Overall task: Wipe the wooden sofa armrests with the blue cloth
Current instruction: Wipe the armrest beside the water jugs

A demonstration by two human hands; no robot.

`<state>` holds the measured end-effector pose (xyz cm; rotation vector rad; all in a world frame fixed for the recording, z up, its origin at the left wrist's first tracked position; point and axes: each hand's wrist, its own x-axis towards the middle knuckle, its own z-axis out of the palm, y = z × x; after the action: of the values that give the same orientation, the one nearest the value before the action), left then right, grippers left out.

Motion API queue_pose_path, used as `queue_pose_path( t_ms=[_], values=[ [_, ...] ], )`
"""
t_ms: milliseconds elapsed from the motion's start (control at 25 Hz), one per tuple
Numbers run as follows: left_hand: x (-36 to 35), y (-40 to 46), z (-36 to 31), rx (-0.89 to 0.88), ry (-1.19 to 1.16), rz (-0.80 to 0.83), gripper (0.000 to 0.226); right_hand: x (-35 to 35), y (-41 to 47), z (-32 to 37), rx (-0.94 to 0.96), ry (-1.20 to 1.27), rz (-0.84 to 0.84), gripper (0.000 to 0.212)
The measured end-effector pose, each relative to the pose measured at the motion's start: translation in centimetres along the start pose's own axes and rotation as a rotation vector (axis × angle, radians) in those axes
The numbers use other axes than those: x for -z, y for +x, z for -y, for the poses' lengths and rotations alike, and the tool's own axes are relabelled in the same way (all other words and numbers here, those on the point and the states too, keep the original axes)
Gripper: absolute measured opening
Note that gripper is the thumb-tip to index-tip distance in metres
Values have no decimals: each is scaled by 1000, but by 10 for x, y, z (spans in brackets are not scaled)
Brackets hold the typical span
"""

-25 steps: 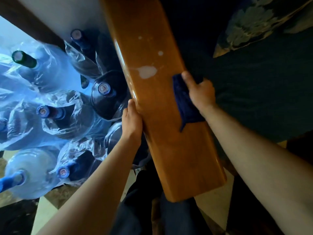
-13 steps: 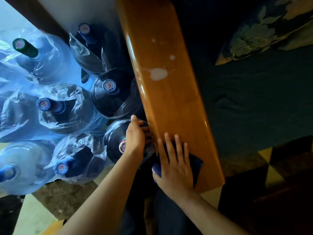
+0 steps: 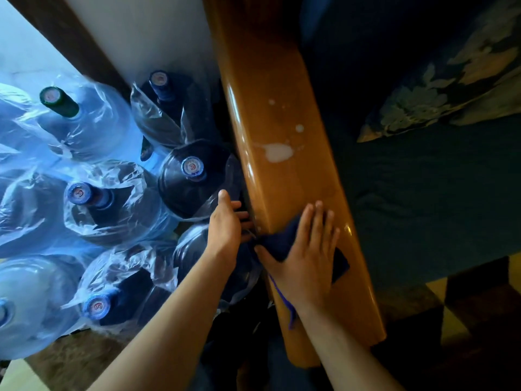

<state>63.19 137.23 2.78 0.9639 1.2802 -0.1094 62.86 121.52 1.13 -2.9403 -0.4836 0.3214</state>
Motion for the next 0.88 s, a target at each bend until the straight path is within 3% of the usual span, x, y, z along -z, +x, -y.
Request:
queue_pose_path(
  t_ms=[160,400,480,600,720,800,880],
  values=[
    [-9,11,-1,26,-33,-17,58,13,35,-5,-24,-27,48,143],
    [-28,31,-30,-66,-41,-135,61,28,202,52,-12,18,-58,143],
    [-37,39,-39,-74,-43,-194,60,26,235,60,-85,55,-133,132],
    [-46,42,-47,-69,-47,-248,65,27,256,41,-140,221,-246,97],
    [-59,36,-55,-77,-59,-275,64,38,247,-7,-150,449,-108,73],
    [-67,35,-59,-98,-46,-301,66,42,204,-34,-62,440,-3,81],
    [-73,38,-65,-121,-50,-327,68,41,176,-37,162,243,60,94]
  ],
)
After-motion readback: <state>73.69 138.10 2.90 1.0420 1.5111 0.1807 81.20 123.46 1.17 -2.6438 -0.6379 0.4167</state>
